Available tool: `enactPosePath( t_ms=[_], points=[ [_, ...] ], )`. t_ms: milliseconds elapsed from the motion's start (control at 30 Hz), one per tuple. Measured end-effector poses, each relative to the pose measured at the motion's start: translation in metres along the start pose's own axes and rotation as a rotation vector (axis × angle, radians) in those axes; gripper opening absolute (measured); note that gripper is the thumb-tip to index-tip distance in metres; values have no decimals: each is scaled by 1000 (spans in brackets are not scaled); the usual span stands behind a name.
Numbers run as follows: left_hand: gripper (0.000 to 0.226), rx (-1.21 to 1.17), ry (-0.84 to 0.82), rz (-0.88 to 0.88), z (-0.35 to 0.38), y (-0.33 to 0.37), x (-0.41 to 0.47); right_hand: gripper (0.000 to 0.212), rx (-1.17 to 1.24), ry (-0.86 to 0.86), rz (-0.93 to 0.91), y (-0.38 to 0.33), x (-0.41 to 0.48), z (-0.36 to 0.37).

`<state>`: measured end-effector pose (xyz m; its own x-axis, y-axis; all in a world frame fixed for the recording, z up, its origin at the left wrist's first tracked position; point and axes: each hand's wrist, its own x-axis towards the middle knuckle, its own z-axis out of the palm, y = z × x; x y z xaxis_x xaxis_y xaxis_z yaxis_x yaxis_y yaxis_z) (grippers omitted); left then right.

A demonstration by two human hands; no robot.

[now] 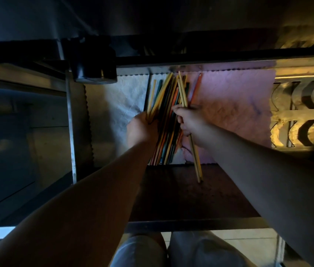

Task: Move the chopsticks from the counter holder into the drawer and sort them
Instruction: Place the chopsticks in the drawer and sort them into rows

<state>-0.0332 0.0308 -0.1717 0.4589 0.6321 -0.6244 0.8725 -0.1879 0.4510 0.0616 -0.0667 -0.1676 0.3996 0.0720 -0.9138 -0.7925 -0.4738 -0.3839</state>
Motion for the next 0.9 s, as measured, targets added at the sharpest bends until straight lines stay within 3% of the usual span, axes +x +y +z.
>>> enactPosePath(
  t_ms=[200, 433, 700, 900],
  points=[
    [19, 156, -13, 63, -2, 9, 3, 18, -20, 171, -84, 5, 13, 7],
    [24, 328, -73, 100, -5, 17, 9, 22, 47, 194, -144, 9, 4, 2],
    [29, 156, -176, 8, -6, 17, 14, 18, 62, 202, -133, 7, 0, 6],
    [15, 30, -222, 23, -28, -4, 17, 10, -12, 327, -174, 6, 3, 24]
  ],
)
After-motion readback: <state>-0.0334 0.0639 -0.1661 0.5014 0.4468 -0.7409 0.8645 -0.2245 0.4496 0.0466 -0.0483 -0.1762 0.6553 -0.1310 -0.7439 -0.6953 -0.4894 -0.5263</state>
